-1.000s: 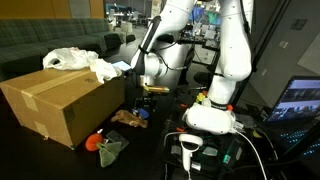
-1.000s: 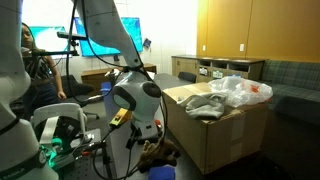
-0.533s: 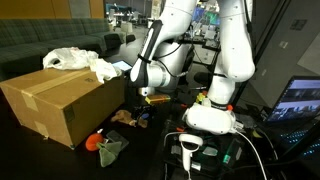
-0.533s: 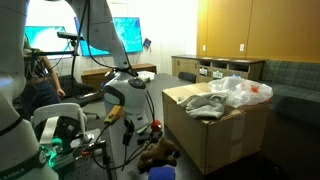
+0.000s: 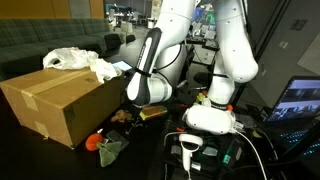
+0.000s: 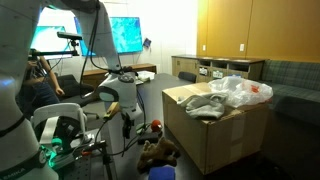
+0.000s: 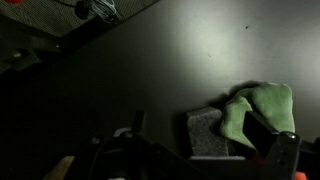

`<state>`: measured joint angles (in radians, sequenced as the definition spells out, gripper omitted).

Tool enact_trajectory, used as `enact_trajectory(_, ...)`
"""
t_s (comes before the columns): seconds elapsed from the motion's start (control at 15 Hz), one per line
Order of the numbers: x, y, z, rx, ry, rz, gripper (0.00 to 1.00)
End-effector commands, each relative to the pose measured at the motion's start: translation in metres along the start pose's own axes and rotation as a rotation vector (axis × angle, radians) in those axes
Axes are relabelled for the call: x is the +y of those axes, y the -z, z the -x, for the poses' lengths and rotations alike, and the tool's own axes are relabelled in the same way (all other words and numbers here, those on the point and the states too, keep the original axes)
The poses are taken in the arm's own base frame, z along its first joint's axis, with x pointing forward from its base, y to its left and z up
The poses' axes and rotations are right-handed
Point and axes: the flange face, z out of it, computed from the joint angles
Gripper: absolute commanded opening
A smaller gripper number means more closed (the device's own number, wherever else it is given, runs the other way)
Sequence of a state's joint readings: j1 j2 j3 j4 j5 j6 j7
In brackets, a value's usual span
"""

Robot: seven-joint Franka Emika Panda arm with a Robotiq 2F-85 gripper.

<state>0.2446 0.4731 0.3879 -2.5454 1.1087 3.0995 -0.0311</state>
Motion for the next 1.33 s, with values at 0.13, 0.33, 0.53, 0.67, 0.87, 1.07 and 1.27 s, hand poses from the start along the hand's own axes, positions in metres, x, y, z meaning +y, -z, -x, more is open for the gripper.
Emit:
enact_trajectory(0.13, -0.042, -0.024, 0.002, 0.078, -0.002, -0.044, 1.0)
enact_trajectory(0.33, -0.052, -0.036, -0.002, 0.15, -0.005, -0.042, 1.0)
enact_trajectory(0.53, -0.056, -0.047, -0.007, 0.188, -0.013, -0.037, 1.0)
enact_trajectory(0.67, -0.058, -0.053, -0.011, 0.195, -0.013, -0.036, 1.0)
enact_trajectory(0.87, -0.059, -0.059, -0.016, 0.21, -0.02, -0.028, 1.0)
enact_trajectory(1.07, -0.06, -0.056, -0.026, 0.221, -0.028, -0.037, 1.0)
enact_trajectory(1.27, -0.063, -0.051, -0.035, 0.233, -0.04, -0.05, 1.0)
